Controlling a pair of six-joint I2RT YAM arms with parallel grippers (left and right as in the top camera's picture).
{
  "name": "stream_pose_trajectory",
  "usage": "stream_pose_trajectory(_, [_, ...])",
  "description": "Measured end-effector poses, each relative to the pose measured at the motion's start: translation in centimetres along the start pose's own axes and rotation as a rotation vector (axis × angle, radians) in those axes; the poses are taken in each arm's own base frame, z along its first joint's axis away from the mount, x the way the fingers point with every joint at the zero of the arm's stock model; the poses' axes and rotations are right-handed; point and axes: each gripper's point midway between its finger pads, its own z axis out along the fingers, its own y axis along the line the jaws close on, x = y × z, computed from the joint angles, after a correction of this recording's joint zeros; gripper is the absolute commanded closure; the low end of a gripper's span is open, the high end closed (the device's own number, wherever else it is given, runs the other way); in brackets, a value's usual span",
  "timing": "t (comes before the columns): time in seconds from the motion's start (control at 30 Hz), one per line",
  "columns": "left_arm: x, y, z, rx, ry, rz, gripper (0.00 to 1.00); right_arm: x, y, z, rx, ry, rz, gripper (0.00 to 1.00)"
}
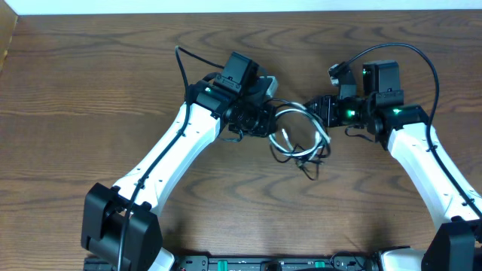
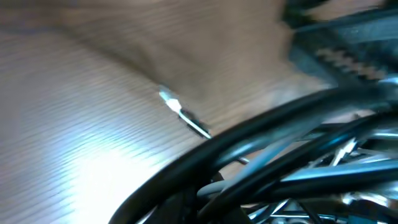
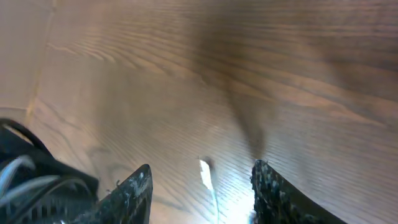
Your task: Untangle cables
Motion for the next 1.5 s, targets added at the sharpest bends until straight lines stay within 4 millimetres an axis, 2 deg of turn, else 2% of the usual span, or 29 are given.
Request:
stream_pose_trajectory(0.13, [-0.9,-2.4,-0.1,0.133,-0.026,0.042,0.93,-0.6,0.4,0.0,-0.016,-0.020,0.053,0.51])
stream_pose_trajectory(0.27, [-0.9,-3.1,-0.4,0.190,-0.019,0.041,0.93,-0.6,0.0,0.0,0.005,-0.024,0.109,0.51])
stream_pose_trajectory(0.43, [-1.3,-2.0,-0.9,0.175,-0.032,0.015,0.93,-0.3,-1.4,-0.6,0.037,-0.017,0.168,0.50])
stream_pose_trajectory(0.6, [-1.6,0.4,-1.3,0.090,-0.045,-0.002,0.92,-0.4,-2.5,-1.5,0.035,-0.021,0.155,0.51])
stream_pose_trajectory(1.0, [-0.3,4.7,-1.5,-0.128,-0.008,0.080,0.92,0.1,0.2,-1.6,-0.126,0.007,-0.055,0.56])
stream_pose_trajectory(1.27, [-0.3,5.3,-1.6,-0.166,-0.005,0.109,0.92,0.6,1.3,-1.8,-0.189,0.020,-0.138,0.56])
stream_pose_trajectory(1.5, [0.0,4.7,-1.6,-0.127,0.009,0.107,0.93,1.3,0.0,-1.6,-0.115,0.047,-0.155,0.56])
